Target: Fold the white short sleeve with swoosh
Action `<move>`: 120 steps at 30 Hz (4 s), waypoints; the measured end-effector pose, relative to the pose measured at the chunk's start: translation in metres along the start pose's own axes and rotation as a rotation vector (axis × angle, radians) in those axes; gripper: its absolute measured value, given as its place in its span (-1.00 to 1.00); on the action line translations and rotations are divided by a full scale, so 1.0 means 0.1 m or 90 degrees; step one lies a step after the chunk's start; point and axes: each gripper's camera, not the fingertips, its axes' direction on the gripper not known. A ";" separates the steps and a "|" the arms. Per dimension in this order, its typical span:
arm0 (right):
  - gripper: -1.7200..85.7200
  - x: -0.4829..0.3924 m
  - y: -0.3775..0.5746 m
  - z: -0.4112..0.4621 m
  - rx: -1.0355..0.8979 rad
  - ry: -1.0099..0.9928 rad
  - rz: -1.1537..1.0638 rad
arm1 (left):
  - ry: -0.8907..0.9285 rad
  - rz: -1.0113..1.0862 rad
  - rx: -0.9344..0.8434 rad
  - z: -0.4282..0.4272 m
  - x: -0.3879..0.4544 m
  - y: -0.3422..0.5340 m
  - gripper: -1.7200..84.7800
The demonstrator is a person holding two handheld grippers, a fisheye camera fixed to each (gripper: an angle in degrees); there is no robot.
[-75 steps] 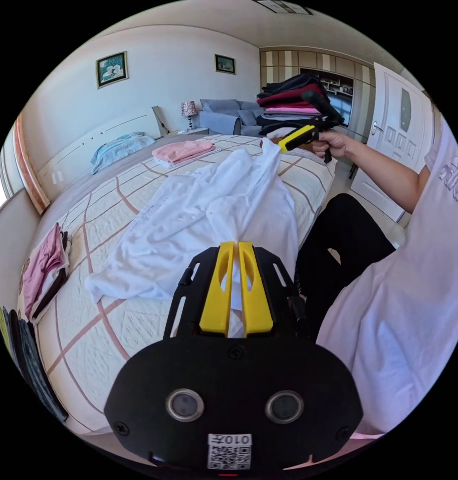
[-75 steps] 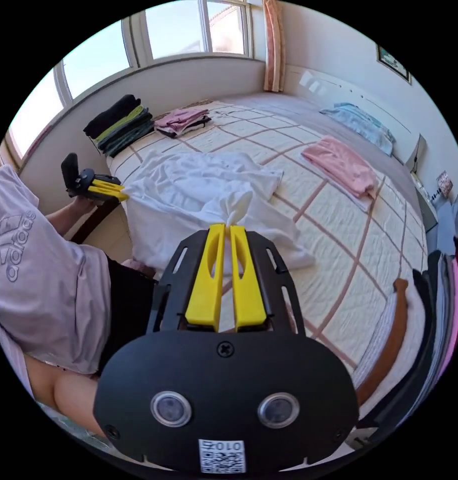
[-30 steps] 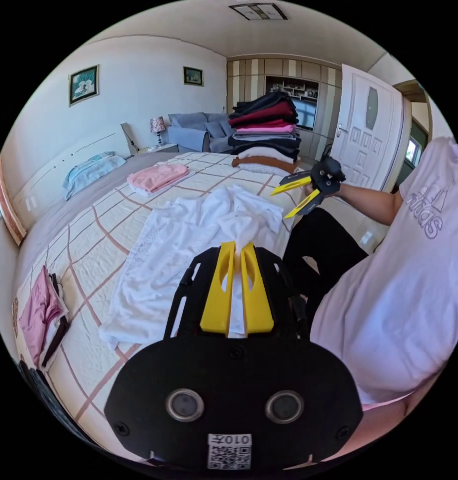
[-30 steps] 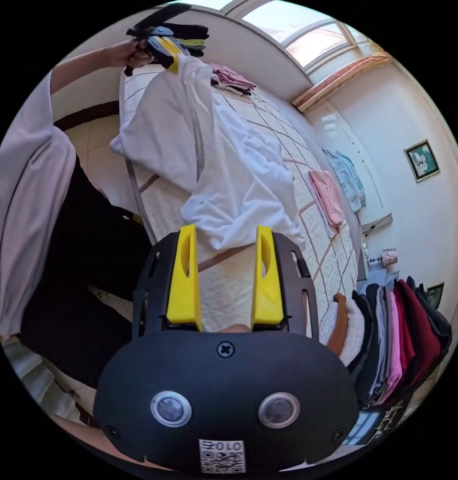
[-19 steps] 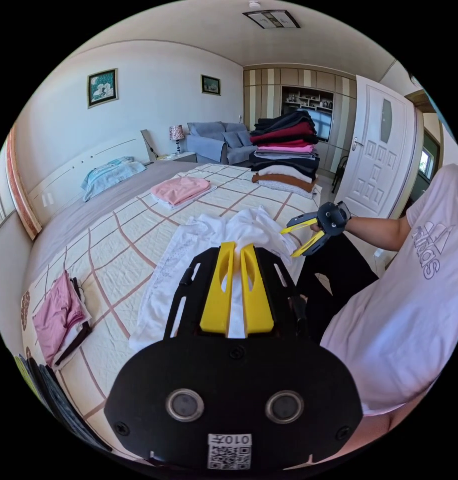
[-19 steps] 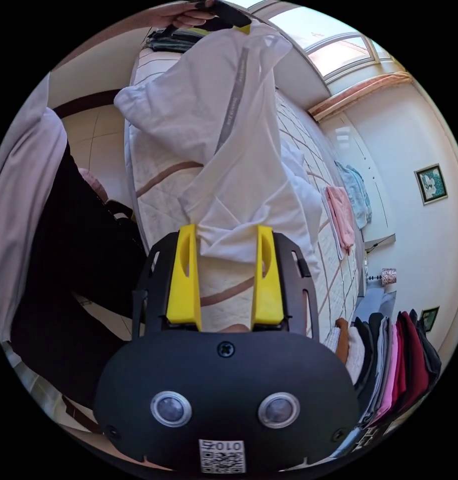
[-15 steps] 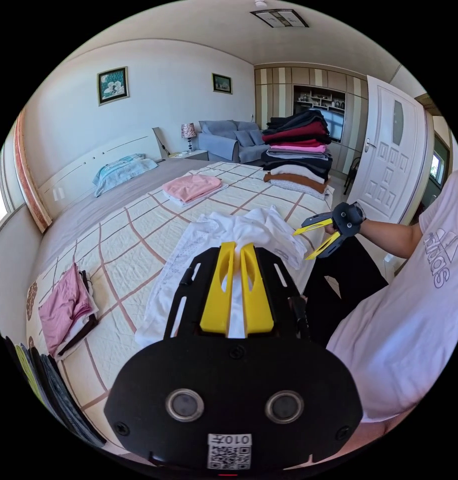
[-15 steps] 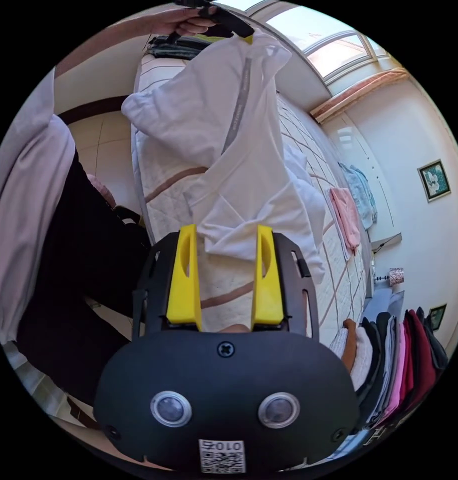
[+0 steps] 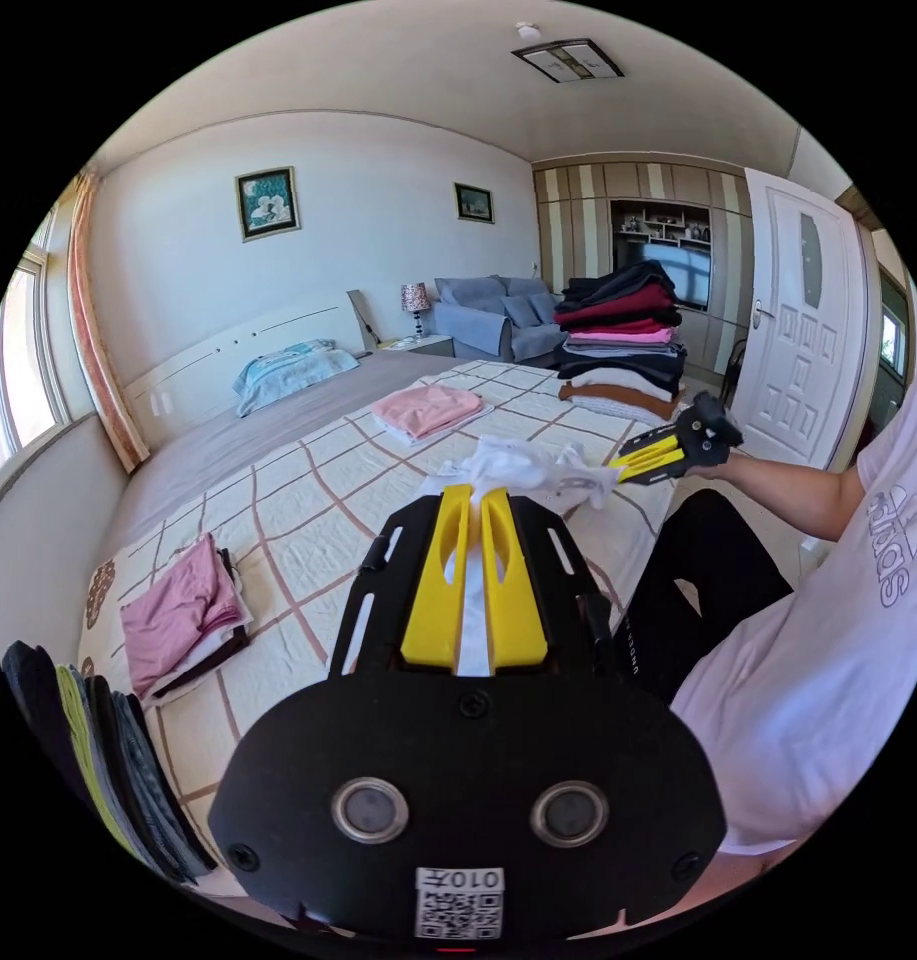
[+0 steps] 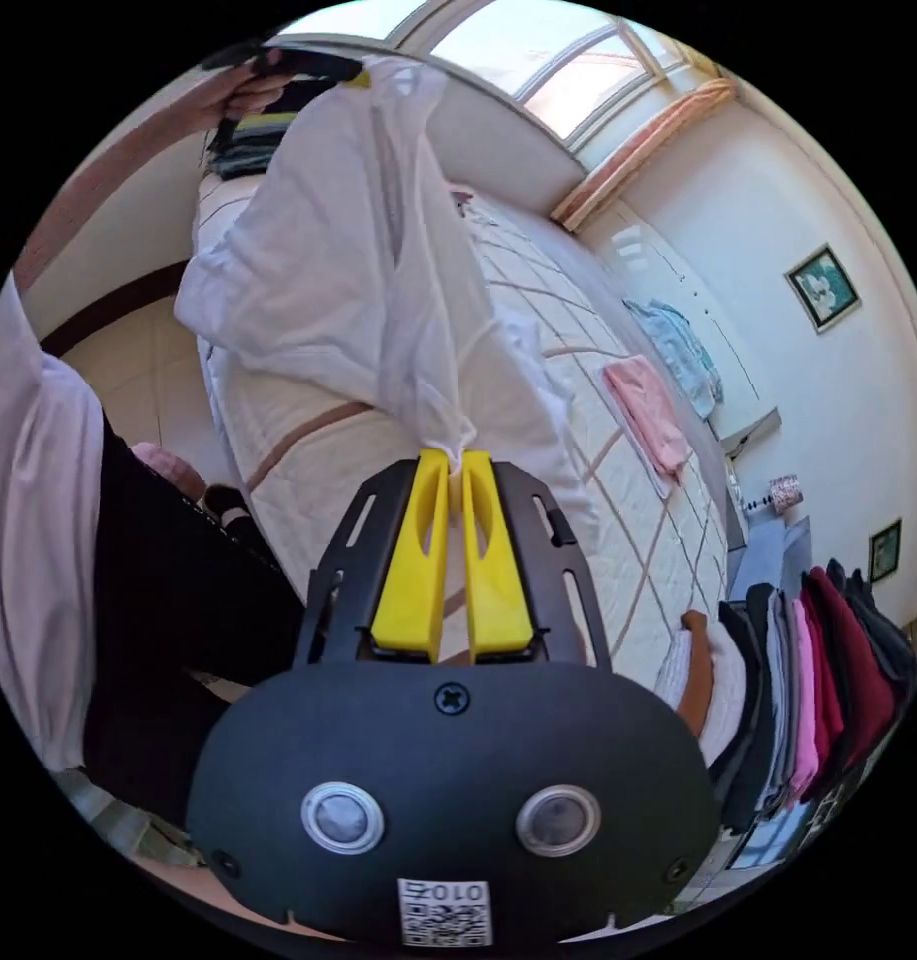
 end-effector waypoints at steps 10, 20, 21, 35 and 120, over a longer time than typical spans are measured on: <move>-0.87 0.58 0.04 -3.90 0.391 0.197 0.089 | -0.109 0.256 0.366 -2.98 0.97 -0.84 -0.96; -0.87 0.39 -0.39 -5.49 0.461 0.360 0.023 | -0.188 0.337 0.423 -4.56 1.11 -1.60 -0.97; -0.87 0.49 -0.44 -5.44 0.458 0.348 0.030 | -0.184 0.330 0.413 -4.50 1.05 -1.65 -0.97; -0.87 2.63 -1.29 -3.06 0.299 0.141 0.195 | 0.043 0.091 0.221 -1.49 -1.22 -3.06 -0.96; -0.66 2.26 2.59 0.51 0.092 -0.237 0.682 | -0.079 -0.114 -0.175 0.46 -0.89 1.88 -0.70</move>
